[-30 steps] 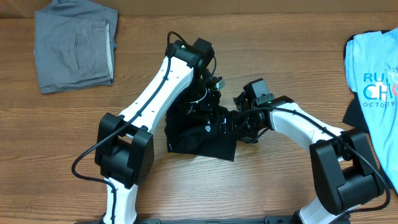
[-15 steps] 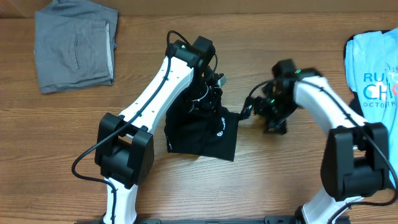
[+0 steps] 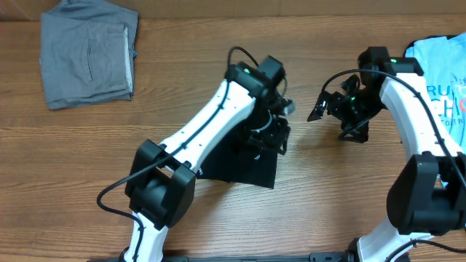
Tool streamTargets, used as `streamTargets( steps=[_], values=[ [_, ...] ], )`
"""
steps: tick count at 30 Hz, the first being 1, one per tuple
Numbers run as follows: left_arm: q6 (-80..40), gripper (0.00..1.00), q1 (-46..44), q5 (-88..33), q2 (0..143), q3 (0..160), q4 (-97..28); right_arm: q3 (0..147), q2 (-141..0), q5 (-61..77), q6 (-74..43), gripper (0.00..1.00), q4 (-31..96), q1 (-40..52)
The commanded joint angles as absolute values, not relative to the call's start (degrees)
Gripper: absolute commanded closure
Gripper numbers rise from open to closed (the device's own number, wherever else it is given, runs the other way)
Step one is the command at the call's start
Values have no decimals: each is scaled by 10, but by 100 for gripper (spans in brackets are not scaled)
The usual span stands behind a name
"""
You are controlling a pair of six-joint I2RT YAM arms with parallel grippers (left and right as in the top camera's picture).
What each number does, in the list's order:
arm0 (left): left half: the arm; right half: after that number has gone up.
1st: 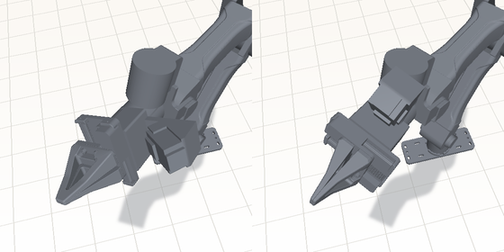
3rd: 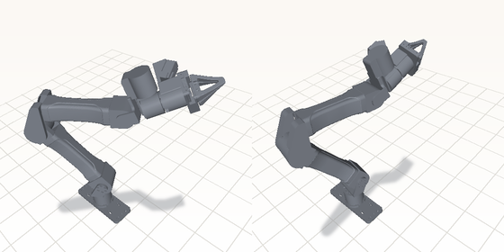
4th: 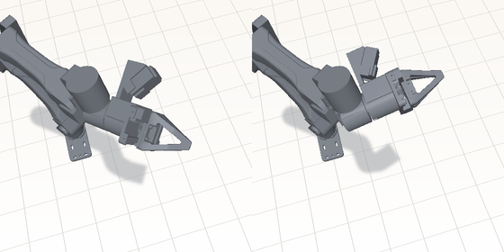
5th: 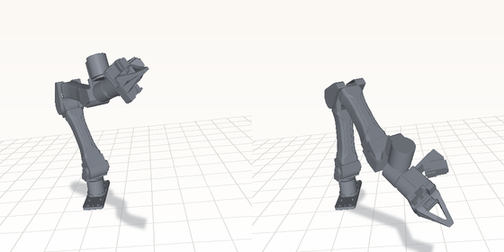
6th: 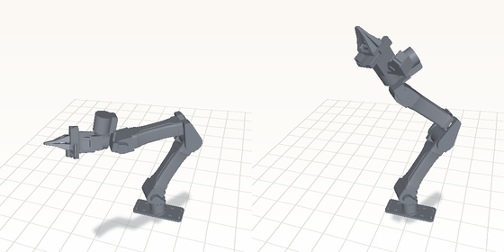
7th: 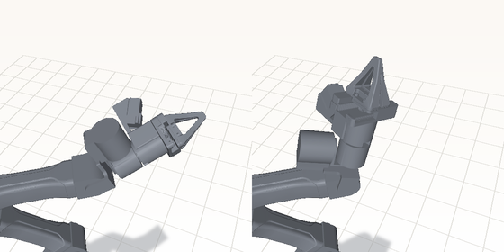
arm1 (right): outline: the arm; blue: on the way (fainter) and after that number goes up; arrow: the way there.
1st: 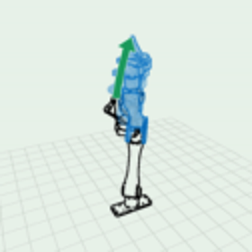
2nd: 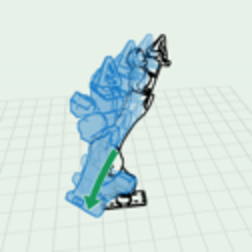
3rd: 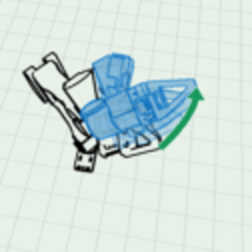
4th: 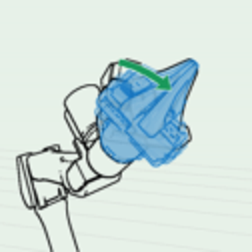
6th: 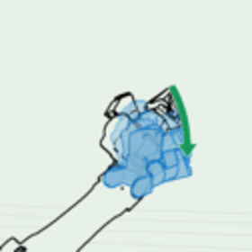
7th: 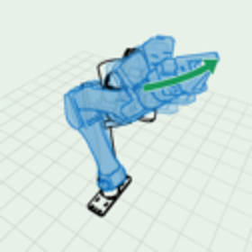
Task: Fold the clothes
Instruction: 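Release the folded shirt and lift both grippers away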
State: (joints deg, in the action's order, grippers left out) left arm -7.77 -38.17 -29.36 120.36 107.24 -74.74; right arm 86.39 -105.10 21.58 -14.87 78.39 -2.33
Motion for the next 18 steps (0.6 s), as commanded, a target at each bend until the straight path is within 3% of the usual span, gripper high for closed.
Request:
streamTargets(
  steps=[1,7,11,16,17,18],
  values=[
    [-78,46,-389,-310,1185,1082,-748,882,-999,211,-141,0,784,-41],
    [-69,54,-359,-293,1169,1164,-827,882,-937,211,-141,0,792,-72],
    [-99,52,-312,-241,1157,1237,-893,882,-924,211,-141,0,801,-75],
    [-153,44,-213,-147,1139,1278,-957,882,-924,225,-141,0,804,-60],
    [-157,40,-190,-130,1139,1278,-967,882,-924,230,-142,0,803,-49],
    [-157,30,-173,-121,1139,1275,-968,882,-924,230,-144,0,801,-38]
  ],
)
